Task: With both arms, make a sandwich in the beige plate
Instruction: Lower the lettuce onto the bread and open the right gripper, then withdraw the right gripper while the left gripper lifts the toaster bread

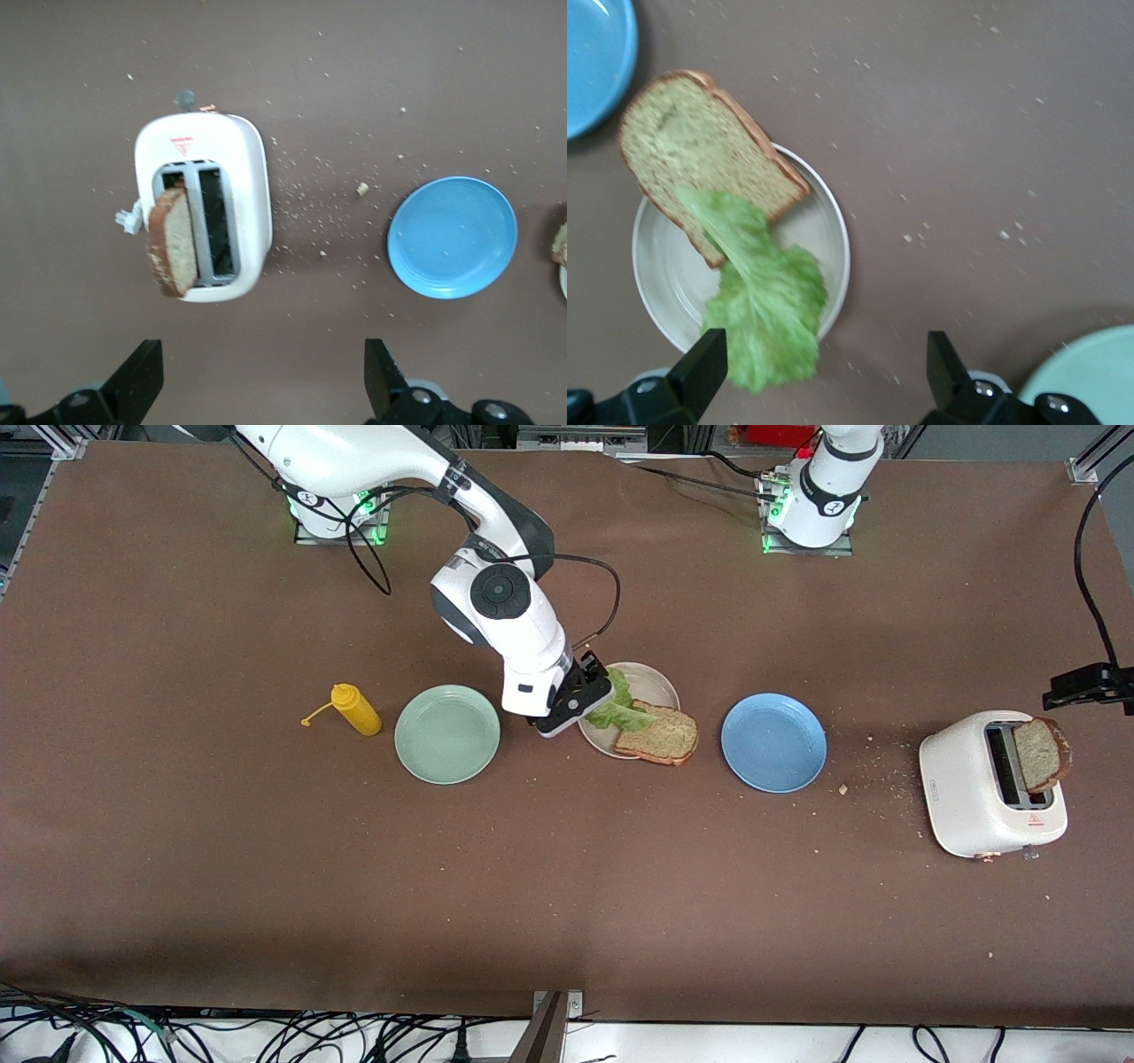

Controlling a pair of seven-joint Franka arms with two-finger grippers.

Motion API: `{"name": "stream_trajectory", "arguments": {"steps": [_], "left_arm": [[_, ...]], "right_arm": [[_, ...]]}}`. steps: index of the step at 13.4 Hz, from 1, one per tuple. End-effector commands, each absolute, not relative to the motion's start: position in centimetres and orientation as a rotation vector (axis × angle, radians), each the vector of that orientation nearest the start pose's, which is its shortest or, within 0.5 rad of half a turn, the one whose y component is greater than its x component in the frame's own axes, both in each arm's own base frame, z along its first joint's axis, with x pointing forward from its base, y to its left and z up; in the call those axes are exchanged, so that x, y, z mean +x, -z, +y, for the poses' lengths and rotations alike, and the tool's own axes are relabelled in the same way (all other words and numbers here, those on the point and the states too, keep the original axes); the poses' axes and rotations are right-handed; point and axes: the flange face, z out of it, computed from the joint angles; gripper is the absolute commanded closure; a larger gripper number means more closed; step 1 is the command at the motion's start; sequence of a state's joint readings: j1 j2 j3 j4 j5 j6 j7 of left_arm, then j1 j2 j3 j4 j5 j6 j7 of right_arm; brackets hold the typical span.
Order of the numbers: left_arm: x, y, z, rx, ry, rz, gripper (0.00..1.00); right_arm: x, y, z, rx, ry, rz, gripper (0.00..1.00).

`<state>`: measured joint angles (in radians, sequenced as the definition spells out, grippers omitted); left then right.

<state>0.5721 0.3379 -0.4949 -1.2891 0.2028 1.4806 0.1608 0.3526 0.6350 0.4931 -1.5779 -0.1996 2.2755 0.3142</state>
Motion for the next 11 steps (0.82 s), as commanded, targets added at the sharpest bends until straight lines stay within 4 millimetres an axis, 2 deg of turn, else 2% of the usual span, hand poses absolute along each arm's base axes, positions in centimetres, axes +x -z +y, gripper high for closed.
{"name": "stream_trajectory", "arguments": {"steps": [1,2,3,5,6,7,9,10,11], "left_arm": [[63.4,-52.9,16.3,-3.090,-0.151,0.110,0.00],[63.8,-51.3,17.1,-3.102,-0.160,0.113,0.00],[64.1,-48.9,17.8,-3.090,-0.195,0.116,0.00],[64.0,-44.5,20.0,-3.084,-0.206,0.099,0.00],[63.5,-42.9,20.8,-3.087,-0.224,0.086,0.00],[63.1,-41.5,21.2,-3.090,-0.229,0.081,0.00],[62.4,-39.7,22.6,-3.092,-0.221,0.055,0.01],[62.0,-38.8,22.5,-3.095,-0.242,0.054,0.04],[61.8,-38.5,22.6,-3.094,-0.255,0.055,0.24]], "right_arm": [[52.2,-33.7,45.4,-2.945,-0.012,-0.797,0.00],[52.8,-34.8,43.7,-2.971,-0.027,-0.783,0.00],[53.5,-36.0,41.9,-3.001,-0.039,-0.755,0.00],[55.3,-38.8,36.6,-3.053,-0.011,-0.692,0.00],[56.0,-39.9,34.2,-3.053,0.009,-0.744,0.00],[56.6,-41.2,31.8,-3.054,0.032,-0.800,0.00],[57.1,-43.1,28.5,-3.075,-0.027,-0.782,0.00],[57.1,-43.8,27.4,-3.091,-0.045,-0.755,0.00],[57.2,-44.6,26.2,-3.109,-0.057,-0.728,0.00]]}}
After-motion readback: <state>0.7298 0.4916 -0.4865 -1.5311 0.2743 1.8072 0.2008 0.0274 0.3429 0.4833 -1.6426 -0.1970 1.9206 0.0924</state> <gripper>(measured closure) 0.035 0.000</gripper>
